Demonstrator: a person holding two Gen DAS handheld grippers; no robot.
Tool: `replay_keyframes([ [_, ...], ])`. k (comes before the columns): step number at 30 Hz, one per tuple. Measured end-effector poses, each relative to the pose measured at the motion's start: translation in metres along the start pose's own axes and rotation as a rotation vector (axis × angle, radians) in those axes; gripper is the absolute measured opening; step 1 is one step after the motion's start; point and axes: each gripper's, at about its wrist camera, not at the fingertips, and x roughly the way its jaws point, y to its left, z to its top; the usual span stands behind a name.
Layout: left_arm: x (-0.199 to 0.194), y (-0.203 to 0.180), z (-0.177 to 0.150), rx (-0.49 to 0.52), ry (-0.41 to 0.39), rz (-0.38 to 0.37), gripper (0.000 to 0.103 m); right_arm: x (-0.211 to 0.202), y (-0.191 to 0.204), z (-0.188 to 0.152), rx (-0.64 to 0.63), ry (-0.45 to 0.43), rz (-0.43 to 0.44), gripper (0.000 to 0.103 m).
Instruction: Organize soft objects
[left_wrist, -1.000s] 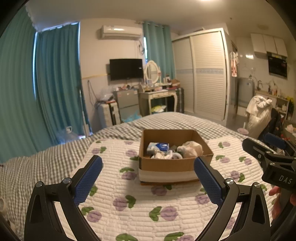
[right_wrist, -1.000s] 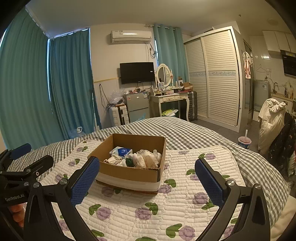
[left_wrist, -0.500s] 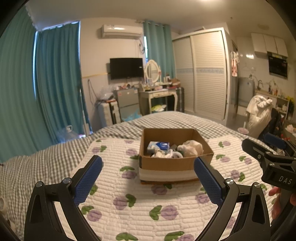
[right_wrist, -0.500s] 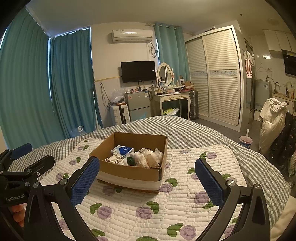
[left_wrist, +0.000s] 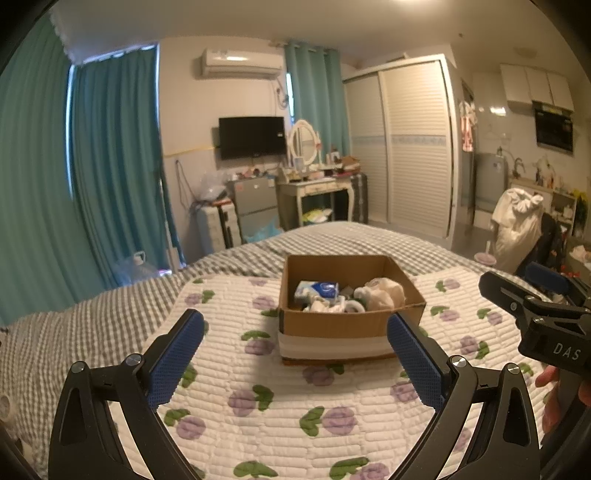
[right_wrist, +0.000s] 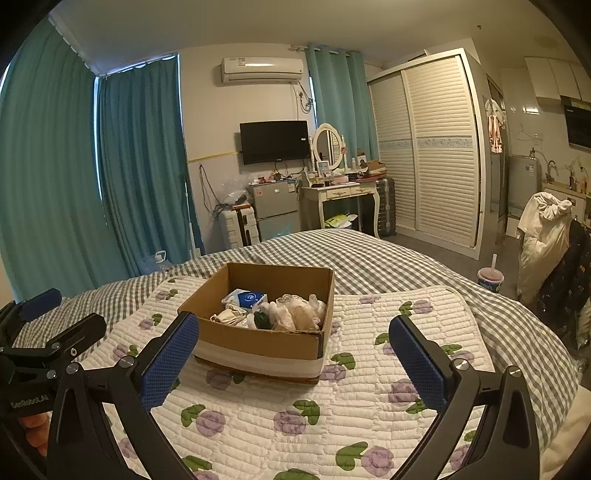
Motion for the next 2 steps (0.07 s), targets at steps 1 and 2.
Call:
replay_keyframes([
  [1,0.0016,0.0009,0.0,-0.002,0.004,0.0,0.101,0.0,-0.0001,-0.0001,0.0,0.001,0.002,0.103],
  [2,0.0025,0.0013,-0.0001,-0.003,0.008,0.0,0.101,-0.0003,-0.0003,-0.0005,-0.001,0.002,0.003,0.103],
])
